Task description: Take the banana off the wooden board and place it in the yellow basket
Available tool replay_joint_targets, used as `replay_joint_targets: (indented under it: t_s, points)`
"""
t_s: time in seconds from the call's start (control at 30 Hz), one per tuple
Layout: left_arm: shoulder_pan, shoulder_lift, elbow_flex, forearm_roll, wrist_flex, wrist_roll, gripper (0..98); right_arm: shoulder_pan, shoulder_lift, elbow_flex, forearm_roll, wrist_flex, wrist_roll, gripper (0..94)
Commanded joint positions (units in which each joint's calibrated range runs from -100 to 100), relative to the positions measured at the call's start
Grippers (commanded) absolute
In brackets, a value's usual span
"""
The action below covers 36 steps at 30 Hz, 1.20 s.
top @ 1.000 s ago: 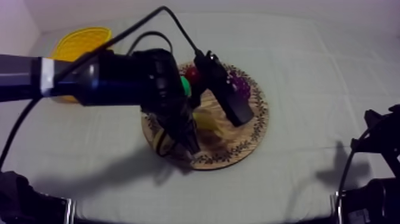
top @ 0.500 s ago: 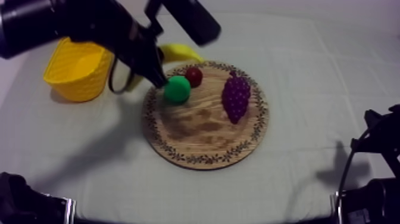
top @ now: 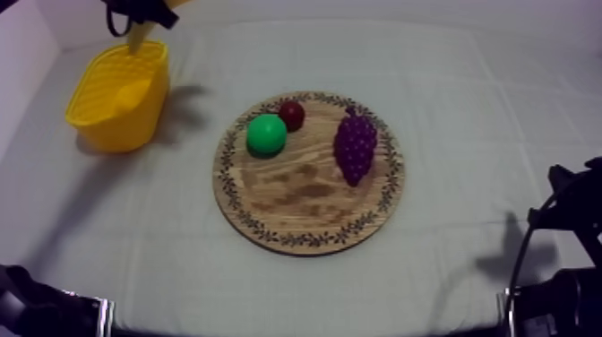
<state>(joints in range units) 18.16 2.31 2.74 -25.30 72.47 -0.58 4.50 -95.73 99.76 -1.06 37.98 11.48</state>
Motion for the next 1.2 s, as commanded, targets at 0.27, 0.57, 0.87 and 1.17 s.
replay_joint_targets:
  t_s: [0.27,0.57,0.87,1.17]
  points:
    - [-10.1,3.5,0.2,0.67,-5.9,-0.1,30.0,0.0,0.0,0.0,0.0,0.0,0.0,0.3]
    - [-12.8,7.4,6.2,1.79,-14.9,3.1,30.5,0.0,0.0,0.0,0.0,0.0,0.0,0.3]
    - [-13.5,11.1,12.8,3.18,-20.7,5.5,30.5,0.0,0.0,0.0,0.0,0.0,0.0,0.3]
    - [-15.9,12.0,18.8,4.75,-27.3,6.4,31.1,0.0,0.0,0.0,0.0,0.0,0.0,0.3]
